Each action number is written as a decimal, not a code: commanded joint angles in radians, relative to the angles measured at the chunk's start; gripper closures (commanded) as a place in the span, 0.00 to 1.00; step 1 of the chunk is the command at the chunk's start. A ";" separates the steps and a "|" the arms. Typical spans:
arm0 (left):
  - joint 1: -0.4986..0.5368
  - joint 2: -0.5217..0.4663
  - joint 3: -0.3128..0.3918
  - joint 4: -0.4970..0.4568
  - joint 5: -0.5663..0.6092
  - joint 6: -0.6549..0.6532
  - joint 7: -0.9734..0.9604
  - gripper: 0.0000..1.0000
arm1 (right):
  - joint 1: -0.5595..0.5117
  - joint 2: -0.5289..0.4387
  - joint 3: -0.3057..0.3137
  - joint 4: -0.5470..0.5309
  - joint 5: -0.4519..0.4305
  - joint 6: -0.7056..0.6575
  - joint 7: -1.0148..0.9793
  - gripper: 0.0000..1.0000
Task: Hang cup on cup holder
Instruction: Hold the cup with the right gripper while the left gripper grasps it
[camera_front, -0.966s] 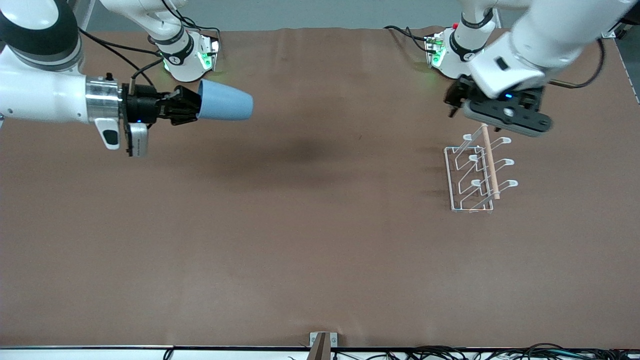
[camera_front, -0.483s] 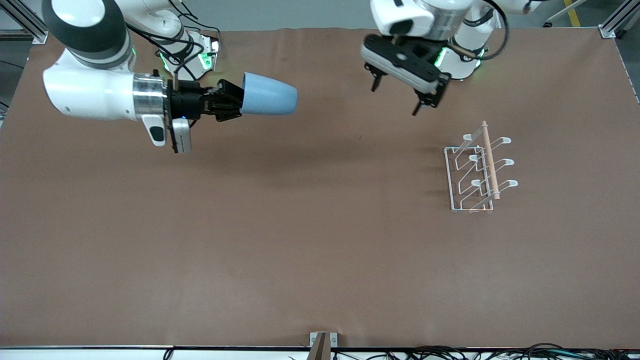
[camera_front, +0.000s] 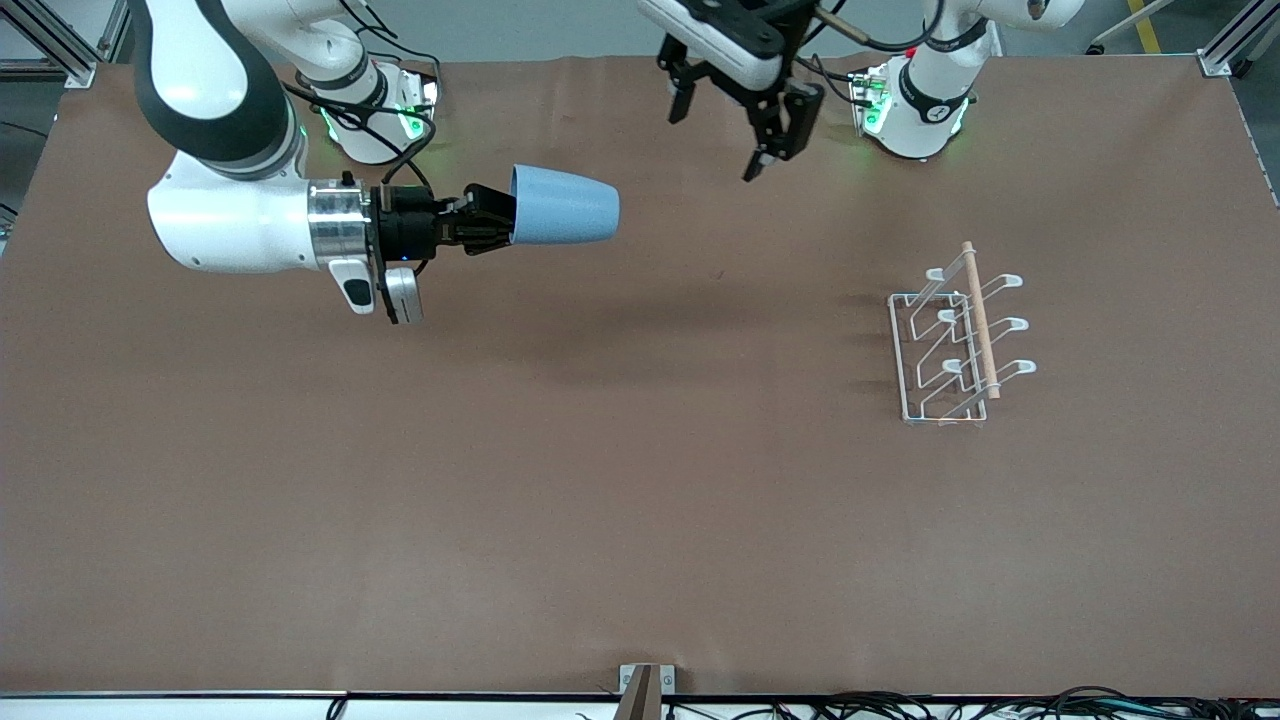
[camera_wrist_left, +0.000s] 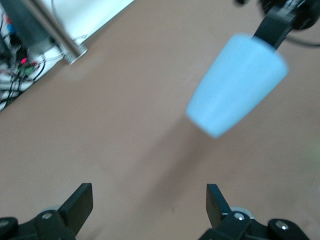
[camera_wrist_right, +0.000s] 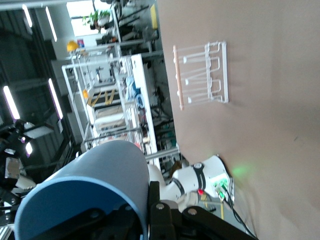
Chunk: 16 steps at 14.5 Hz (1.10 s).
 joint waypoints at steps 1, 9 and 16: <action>-0.005 0.086 -0.034 0.044 -0.002 0.066 0.002 0.00 | -0.029 0.039 -0.005 0.007 0.037 -0.076 -0.083 0.98; -0.080 0.138 -0.043 0.042 -0.039 0.097 0.025 0.01 | -0.029 0.041 -0.007 0.007 0.039 -0.064 -0.090 0.99; -0.080 0.204 -0.036 0.049 -0.036 0.224 0.229 0.02 | -0.029 0.041 -0.007 0.007 0.039 -0.062 -0.090 0.99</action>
